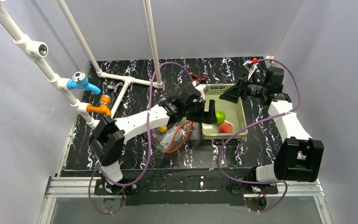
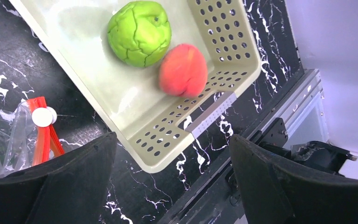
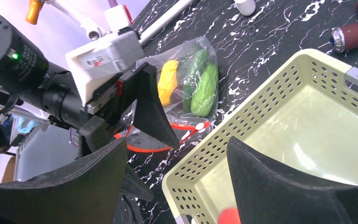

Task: Open the zip-top bag and remove the fake food
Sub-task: Place the fake fruit in the bin, then pick up the fake vegetable from the zipper food storage bag.

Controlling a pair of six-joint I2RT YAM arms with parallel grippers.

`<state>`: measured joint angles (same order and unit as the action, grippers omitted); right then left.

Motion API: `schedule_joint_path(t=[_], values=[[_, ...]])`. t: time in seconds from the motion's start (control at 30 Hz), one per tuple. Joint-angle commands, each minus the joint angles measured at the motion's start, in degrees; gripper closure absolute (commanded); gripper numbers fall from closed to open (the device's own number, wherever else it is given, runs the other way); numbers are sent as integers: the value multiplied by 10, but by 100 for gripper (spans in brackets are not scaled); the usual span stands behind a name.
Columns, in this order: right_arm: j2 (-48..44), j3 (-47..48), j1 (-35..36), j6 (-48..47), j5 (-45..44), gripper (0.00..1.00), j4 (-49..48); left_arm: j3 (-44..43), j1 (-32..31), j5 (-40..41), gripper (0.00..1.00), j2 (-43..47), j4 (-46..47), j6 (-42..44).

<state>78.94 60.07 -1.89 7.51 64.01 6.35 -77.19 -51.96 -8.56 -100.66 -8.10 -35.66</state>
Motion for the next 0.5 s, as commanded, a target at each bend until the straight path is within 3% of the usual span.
schedule_joint_path(t=[0.0, 0.23, 0.47], values=[[-21, -6, -5, 1, 35, 16, -29, 16, 2, -10, 10, 63, -2, 31], [-24, -13, -6, 1, 36, 16, -44, 61, 3, 30, 3, 152, -66, 97], [-11, -1, -5, 1, 36, 16, -28, 129, 3, 128, 2, 240, -141, 138]])
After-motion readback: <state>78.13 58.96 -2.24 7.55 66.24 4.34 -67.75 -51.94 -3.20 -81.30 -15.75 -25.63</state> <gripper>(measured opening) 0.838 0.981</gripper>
